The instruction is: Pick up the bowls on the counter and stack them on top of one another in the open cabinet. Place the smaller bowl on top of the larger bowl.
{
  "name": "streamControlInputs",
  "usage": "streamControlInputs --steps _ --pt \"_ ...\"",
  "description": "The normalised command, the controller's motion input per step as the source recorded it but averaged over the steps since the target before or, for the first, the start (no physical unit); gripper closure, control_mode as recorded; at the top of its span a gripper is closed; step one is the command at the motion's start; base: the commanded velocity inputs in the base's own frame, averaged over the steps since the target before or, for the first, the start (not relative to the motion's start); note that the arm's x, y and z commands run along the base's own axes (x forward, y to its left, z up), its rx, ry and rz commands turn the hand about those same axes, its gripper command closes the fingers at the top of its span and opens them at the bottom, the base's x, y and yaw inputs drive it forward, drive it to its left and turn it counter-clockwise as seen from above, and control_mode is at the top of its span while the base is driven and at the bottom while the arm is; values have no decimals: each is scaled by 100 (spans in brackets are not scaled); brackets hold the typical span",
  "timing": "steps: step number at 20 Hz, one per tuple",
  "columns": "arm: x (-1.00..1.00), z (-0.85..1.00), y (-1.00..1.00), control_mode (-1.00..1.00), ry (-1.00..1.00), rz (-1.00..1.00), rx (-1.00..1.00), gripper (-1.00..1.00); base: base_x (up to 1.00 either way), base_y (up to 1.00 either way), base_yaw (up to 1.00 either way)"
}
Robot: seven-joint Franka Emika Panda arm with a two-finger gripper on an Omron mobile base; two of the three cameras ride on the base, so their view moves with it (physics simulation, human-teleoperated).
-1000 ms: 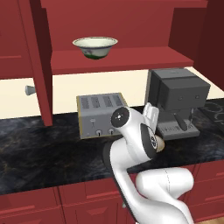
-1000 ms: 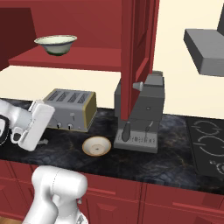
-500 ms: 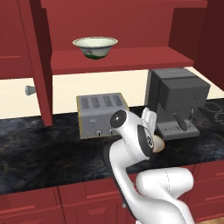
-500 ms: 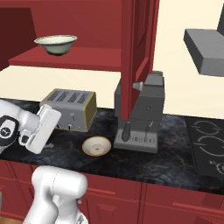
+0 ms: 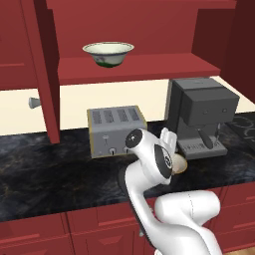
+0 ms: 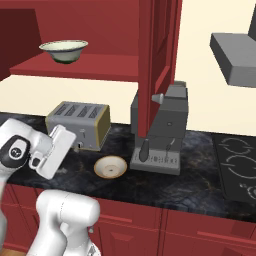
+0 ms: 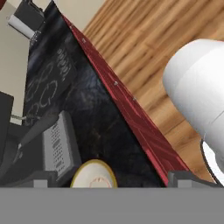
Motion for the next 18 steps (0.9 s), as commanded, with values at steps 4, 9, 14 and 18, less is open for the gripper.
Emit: streamControlInputs --steps 4,9,14,18 --pt "24 -25 0 -100 0 -11 0 -100 0 0 0" --pt "22 -24 0 -100 0 -10 0 -100 0 0 0" --pt "17 -22 -2 -100 0 -8 0 -100 0 0 0" --pt "19 -27 -4 -100 0 -9 1 -100 0 0 0"
